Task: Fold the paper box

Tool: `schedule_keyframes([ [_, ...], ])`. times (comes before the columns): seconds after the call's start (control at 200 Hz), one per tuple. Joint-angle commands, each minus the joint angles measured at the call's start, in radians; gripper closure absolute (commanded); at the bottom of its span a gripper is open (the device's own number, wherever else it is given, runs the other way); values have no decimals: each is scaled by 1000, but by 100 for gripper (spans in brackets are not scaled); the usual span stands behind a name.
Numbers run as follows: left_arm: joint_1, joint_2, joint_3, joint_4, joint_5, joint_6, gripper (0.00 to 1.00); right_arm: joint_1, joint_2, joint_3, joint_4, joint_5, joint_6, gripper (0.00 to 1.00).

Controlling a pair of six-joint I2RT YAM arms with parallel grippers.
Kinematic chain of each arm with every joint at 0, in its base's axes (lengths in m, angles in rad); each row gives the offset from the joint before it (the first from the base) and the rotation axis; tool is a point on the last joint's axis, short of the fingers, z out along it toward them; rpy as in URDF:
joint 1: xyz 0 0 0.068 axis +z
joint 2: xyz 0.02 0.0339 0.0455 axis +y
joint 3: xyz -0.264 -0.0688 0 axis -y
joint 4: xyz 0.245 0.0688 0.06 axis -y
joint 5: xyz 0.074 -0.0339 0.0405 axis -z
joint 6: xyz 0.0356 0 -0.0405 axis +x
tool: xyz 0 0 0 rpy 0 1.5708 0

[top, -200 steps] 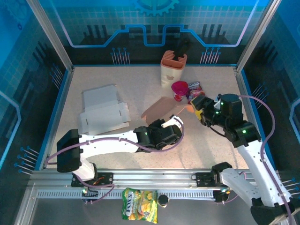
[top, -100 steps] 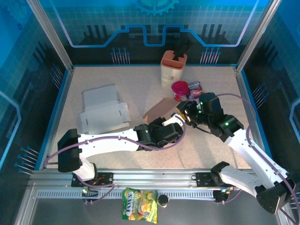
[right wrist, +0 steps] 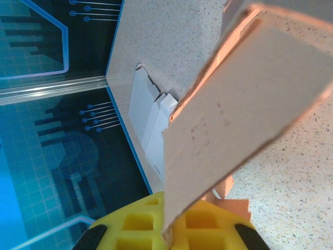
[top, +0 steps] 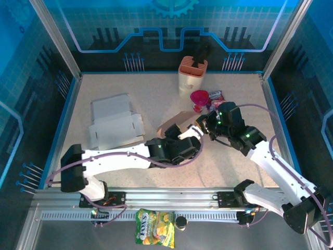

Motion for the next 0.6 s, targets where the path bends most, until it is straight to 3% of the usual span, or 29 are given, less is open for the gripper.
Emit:
schedule_keyframes([
  [0.0,-6,-165,-56,30,-5,-102,21,2,-13,64,-5,34,35,100],
  [0.23,-18,-220,-151,45,9,-210,12,-1,17,117,3,42,131,100],
  [0.28,-20,-209,-158,47,-31,-223,7,-1,18,128,2,46,150,100],
  [0.435,-17,-206,-191,84,-166,-249,5,-2,22,154,-14,58,189,100],
  [0.595,3,-213,-237,109,-232,-285,4,-1,22,168,-32,66,202,100],
])
